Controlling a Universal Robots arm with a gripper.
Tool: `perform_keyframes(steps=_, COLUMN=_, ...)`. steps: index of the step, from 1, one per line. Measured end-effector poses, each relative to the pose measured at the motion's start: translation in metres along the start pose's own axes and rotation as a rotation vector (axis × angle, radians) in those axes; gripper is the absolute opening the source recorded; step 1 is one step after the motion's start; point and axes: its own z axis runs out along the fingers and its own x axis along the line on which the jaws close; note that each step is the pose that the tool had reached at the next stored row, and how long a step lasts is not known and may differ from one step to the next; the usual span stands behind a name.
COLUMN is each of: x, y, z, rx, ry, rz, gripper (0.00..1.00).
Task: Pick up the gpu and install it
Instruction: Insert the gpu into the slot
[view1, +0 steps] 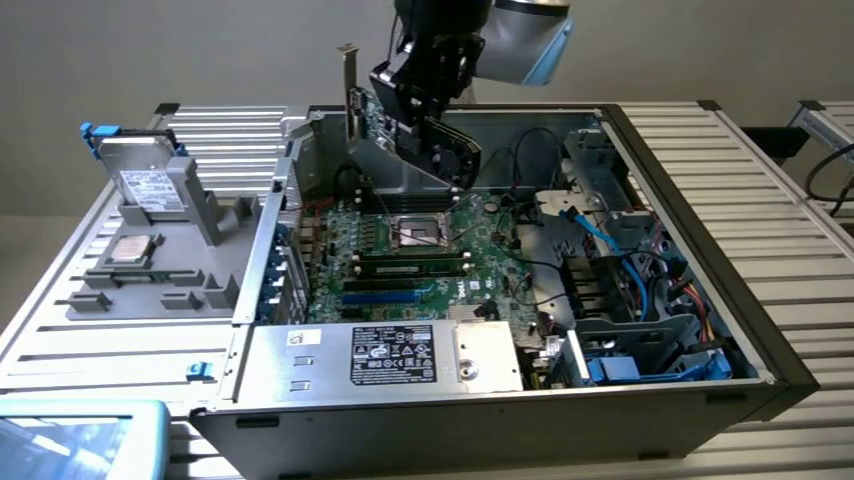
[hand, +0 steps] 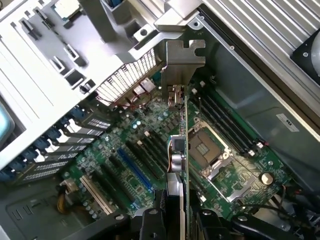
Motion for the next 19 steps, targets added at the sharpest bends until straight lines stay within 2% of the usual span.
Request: perform_keyframes(steps=19, x=-0.0001, y=-0.0003, z=0.0024, rx=0.0146, ry=0.0406, rz=-0.343, gripper=0.29)
